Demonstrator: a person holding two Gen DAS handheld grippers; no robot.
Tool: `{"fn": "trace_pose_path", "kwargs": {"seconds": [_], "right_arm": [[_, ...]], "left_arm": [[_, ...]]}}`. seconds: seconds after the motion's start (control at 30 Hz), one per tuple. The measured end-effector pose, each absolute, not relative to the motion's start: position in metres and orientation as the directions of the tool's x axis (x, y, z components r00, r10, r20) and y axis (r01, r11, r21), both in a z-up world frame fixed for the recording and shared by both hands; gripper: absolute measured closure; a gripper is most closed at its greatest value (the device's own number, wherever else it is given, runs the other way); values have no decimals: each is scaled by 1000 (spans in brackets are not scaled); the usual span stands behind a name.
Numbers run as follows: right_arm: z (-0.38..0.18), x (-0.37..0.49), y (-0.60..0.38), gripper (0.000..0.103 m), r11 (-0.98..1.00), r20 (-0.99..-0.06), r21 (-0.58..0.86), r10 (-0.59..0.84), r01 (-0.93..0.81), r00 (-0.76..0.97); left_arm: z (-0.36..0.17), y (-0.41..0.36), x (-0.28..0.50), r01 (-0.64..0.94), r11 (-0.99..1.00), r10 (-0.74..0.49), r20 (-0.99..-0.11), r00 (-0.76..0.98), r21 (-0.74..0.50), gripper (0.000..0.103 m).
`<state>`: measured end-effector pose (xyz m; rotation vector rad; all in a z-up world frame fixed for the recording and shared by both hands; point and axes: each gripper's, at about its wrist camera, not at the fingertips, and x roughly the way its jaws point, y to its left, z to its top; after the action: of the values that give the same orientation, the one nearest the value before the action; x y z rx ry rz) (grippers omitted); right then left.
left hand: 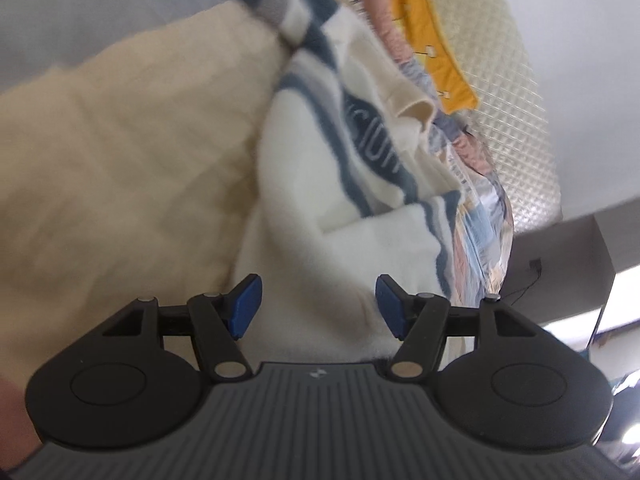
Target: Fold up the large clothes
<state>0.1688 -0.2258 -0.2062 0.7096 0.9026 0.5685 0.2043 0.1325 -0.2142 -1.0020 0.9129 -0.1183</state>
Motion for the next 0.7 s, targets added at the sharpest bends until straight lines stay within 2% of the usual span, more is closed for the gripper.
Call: {"fn": "trace_pose_path", "kwargs": {"seconds": [0.07,0.23,0.27,0.33,0.4,0.47,0.53,0.57,0.63,0.7], "right_arm": [[-206,167,-225,92,619,-485,772,720,-144,496],[-210,157,-215,90,596,-481,789,750,-148,454],[-209,155,-213,90,601,-484,783,751,-161,449],[-206,153,-212,89,621,-496,762,741,-181,452],[-207,152,-211,89,624,-501,758,745,-193,440],[-208,153,-208,86,626,-509,755,747,-195,428],[-205,152,-205,71,641,-519,735,741,-222,426],[-202,151,-203,67,645,-518,723,743,-247,424],[-196,147,-200,48,644,-508,706,751,-294,423],[-189,143,-198,44,632,-491,704,762,-324,422]], "left_arm": [[-224,132,205,-359,539,-485,-629,608,-762,27],[-233,129,202,-418,501,-480,-645,595,-758,28],[-235,129,201,-431,492,-475,-648,596,-757,31],[-237,129,199,-447,487,-466,-656,594,-750,45],[-235,129,199,-451,500,-458,-668,586,-739,68],[-230,132,199,-452,501,-458,-670,585,-738,78],[-225,136,199,-454,498,-461,-668,584,-739,81],[-221,137,198,-450,503,-462,-669,582,-738,82],[-211,140,196,-434,527,-460,-674,578,-731,83],[-199,143,195,-411,563,-457,-684,568,-717,84]]}}
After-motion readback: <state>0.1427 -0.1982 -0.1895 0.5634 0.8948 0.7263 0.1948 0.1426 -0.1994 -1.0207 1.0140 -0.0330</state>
